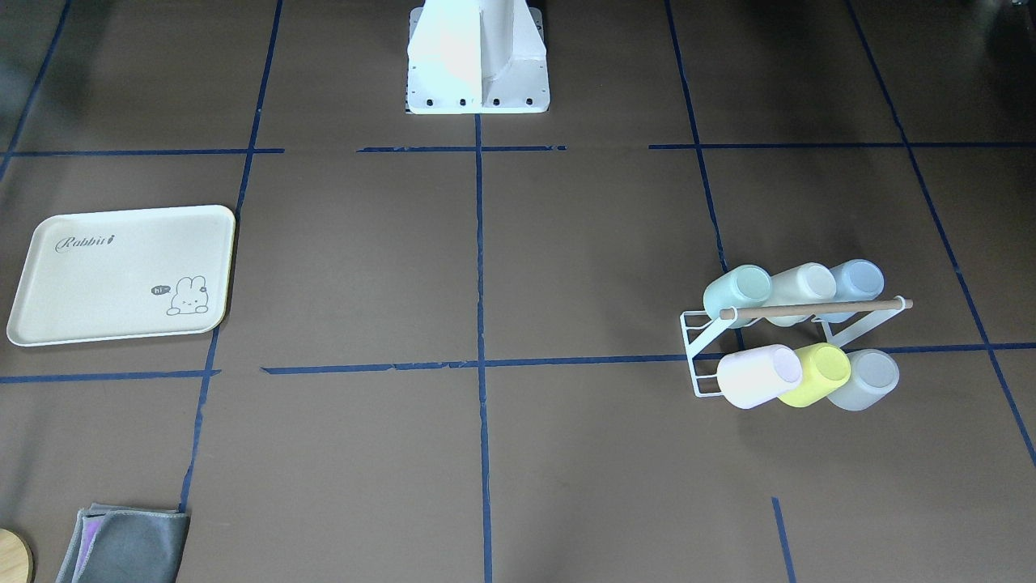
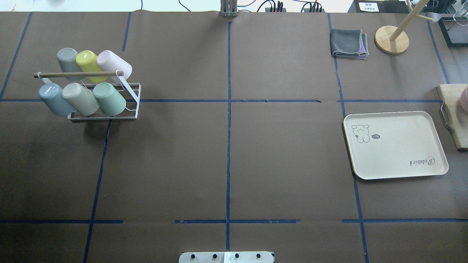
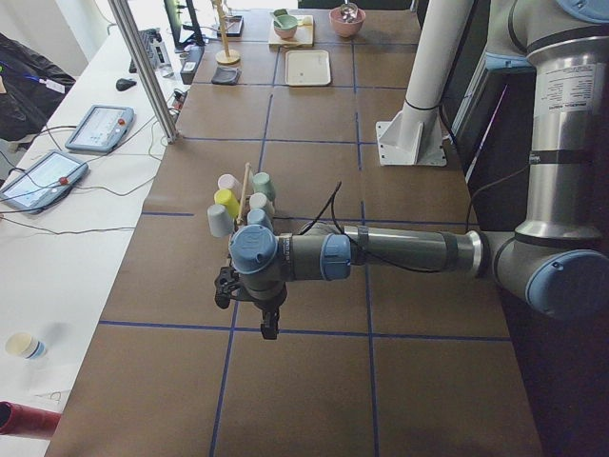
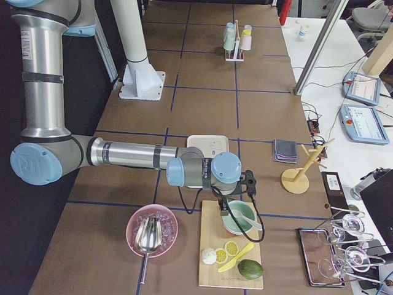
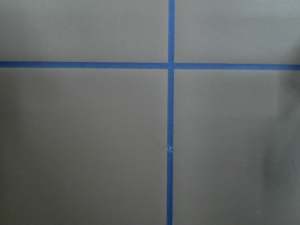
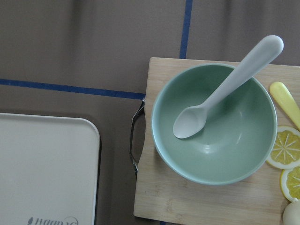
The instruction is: Pick up and place green cup on tray
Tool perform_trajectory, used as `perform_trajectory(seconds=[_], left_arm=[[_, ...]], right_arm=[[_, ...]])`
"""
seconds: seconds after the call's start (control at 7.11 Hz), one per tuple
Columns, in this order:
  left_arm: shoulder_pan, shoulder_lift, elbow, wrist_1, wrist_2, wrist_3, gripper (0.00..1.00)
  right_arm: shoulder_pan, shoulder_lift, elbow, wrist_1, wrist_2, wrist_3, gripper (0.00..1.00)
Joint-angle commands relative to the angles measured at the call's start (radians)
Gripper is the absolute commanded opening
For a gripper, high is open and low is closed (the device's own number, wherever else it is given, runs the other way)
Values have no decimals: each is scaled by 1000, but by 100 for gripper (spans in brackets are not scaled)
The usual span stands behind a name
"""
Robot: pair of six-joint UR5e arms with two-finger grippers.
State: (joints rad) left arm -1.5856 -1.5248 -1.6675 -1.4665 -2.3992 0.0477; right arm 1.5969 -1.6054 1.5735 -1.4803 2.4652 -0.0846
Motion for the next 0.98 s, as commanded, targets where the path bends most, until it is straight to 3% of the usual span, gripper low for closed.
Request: perform_trajectory(seconds=[0.0,0.84], left_arm=[[0,0,0,0,0,0,100],[0,-2,-3,2,-2,0,100]], right_arm=[[0,7,5,2,0,55,100],[0,7,3,3,-3,69,100]])
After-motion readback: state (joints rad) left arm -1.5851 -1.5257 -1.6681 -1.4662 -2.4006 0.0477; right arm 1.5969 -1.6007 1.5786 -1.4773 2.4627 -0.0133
